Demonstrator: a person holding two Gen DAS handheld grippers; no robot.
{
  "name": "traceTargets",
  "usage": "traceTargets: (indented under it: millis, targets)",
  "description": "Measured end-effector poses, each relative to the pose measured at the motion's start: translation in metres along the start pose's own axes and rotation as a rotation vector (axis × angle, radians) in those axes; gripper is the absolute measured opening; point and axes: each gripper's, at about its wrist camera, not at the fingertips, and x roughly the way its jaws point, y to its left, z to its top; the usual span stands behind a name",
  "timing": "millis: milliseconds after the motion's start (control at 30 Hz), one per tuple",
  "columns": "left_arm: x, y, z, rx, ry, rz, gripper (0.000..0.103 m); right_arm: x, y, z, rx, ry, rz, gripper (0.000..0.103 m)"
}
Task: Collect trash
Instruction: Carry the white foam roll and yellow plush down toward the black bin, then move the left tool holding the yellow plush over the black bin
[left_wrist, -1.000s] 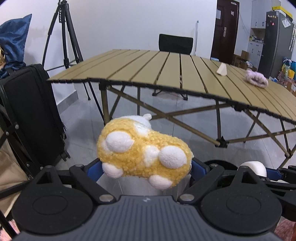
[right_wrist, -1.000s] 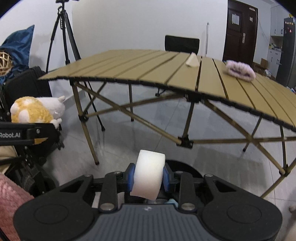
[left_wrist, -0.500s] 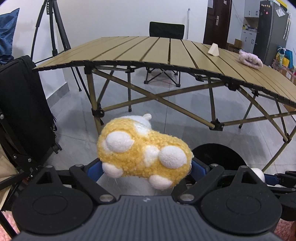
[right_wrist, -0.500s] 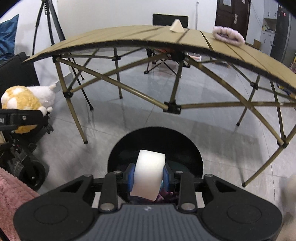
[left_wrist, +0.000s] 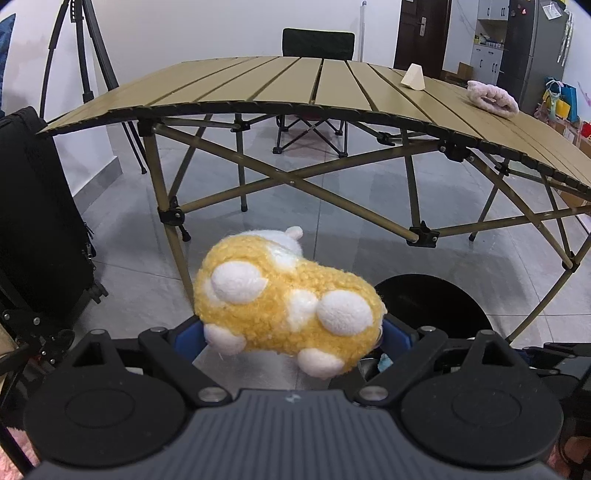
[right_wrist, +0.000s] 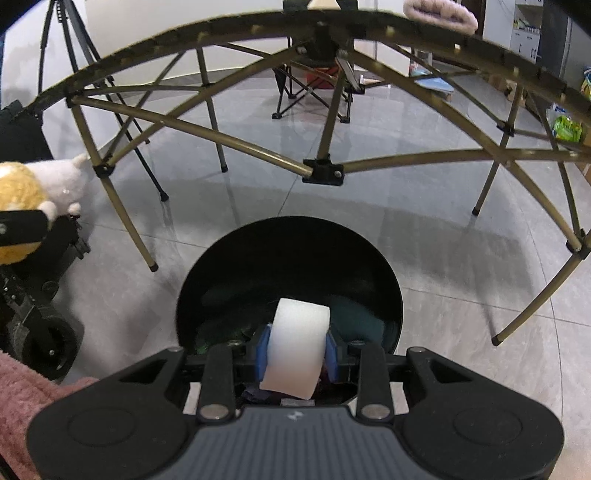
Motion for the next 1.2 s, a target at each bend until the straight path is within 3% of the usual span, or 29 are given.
traceTargets:
  millis: [367,433,500,567,600,1200]
  targets:
    - [0.028,-0.024,0.007,0.051,0.042,-0.011,0.094,0.029,-0.018,0.011,0.065,-0.010,0.033,0.033]
    - [0.033,-0.028,0.009,0.062,0.047,-0.015,0.094,0.034,-0.021,0.012,0.072,-0.008,0.036,0.043]
    - [0.038,-0.033,0.010,0.071,0.052,-0.020,0.094,0.037,-0.024,0.013,0.072,-0.006,0.022,0.077]
    - [0.041,-0.036,0.011,0.075,0.052,-0.025,0.094,0.040,-0.026,0.014,0.069,-0.007,0.010,0.099]
    - [0.042,-0.038,0.012,0.078,0.053,-0.026,0.094,0.040,-0.027,0.015,0.069,-0.012,0.008,0.101]
    - [0.062,-0.083,0.023,0.138,0.064,-0.067,0.094,0.025,-0.080,0.008,0.171,-0.059,-0.043,0.103]
